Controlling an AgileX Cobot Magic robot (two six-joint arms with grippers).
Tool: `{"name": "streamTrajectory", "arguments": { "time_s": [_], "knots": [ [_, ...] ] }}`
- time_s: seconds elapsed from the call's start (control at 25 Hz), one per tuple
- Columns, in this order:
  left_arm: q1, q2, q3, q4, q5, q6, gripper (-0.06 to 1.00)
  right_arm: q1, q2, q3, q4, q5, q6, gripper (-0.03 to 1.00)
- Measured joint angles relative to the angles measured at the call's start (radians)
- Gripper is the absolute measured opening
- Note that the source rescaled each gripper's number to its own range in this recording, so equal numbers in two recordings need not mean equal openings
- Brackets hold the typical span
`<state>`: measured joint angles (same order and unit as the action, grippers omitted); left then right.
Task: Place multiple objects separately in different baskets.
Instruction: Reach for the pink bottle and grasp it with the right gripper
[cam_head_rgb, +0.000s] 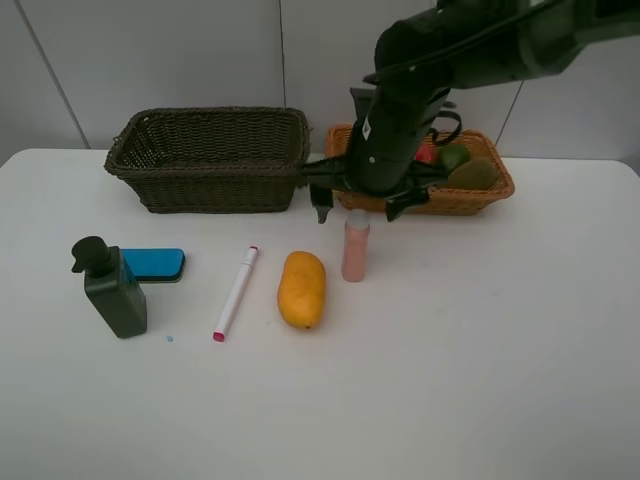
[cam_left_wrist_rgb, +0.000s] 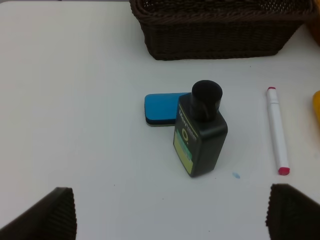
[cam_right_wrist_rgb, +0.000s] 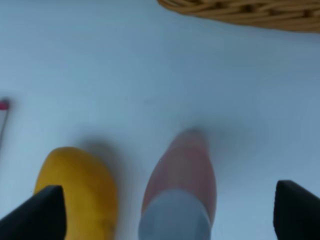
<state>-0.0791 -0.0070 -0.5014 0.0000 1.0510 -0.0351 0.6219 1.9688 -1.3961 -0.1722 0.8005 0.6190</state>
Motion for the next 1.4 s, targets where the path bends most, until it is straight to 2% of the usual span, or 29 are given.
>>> {"name": "streamTrajectory", "arguments": {
  "time_s": [0.32, 1.0, 1.08, 1.16, 1.2, 1.32, 1.4],
  "knots": [
    [0.0, 0.0, 0.0, 0.0, 0.0, 0.0, 1.0, 0.0, 0.078, 0.0, 0.015, -0.014, -0.029, 1.0],
    [0.0, 0.0, 0.0, 0.0, 0.0, 0.0, 1.0, 0.0, 0.081, 0.0, -0.009, -0.028, -0.031, 0.98],
    [0.0, 0.0, 0.0, 0.0, 0.0, 0.0, 1.0, 0.0, 0.081, 0.0, -0.012, -0.028, -0.031, 0.89],
    [0.0, 0.0, 0.0, 0.0, 0.0, 0.0, 1.0, 0.0, 0.081, 0.0, -0.017, -0.028, -0.031, 0.71],
    [0.0, 0.0, 0.0, 0.0, 0.0, 0.0, 1.0, 0.0, 0.081, 0.0, -0.021, -0.028, -0.031, 0.56],
    [0.0, 0.0, 0.0, 0.0, 0.0, 0.0, 1.0, 0.0, 0.081, 0.0, -0.026, -0.028, -0.031, 0.0],
    [0.0, 0.0, 0.0, 0.0, 0.0, 0.0, 1.0, 0.0, 0.082, 0.0, -0.027, -0.028, -0.031, 0.03]
  ]
}}
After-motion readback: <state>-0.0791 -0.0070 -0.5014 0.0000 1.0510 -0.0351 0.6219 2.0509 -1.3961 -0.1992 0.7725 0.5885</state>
